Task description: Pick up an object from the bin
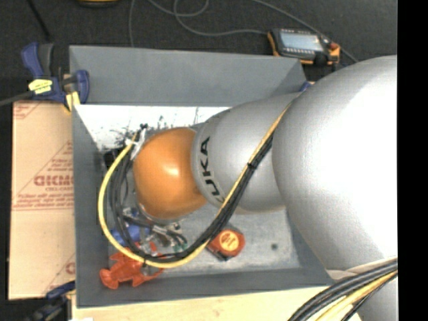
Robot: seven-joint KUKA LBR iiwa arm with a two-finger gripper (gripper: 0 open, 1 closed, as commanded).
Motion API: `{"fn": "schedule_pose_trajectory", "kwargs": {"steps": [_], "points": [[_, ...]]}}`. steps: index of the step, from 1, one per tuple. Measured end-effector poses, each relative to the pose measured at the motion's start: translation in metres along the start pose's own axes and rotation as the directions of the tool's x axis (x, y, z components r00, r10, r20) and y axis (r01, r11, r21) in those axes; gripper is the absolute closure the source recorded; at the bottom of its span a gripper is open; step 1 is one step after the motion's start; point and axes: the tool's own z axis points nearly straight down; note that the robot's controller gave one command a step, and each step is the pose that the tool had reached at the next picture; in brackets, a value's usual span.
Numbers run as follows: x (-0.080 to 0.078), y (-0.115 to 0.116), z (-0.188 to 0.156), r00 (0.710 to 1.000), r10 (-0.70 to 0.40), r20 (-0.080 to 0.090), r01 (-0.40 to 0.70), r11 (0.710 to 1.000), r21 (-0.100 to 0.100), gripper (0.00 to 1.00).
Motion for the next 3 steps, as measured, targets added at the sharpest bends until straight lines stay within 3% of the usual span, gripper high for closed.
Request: {"fn": "schedule_pose_trajectory", "kwargs": {"steps": [1, 3], "points": [[0.007, -0.031, 0.027, 0.984, -0.179, 0.013, 0.179, 0.984, -0.002, 1.00], [-0.001, -0.020, 0.028, 0.993, -0.116, 0.004, 0.116, 0.993, -0.002, 1.00]]}}
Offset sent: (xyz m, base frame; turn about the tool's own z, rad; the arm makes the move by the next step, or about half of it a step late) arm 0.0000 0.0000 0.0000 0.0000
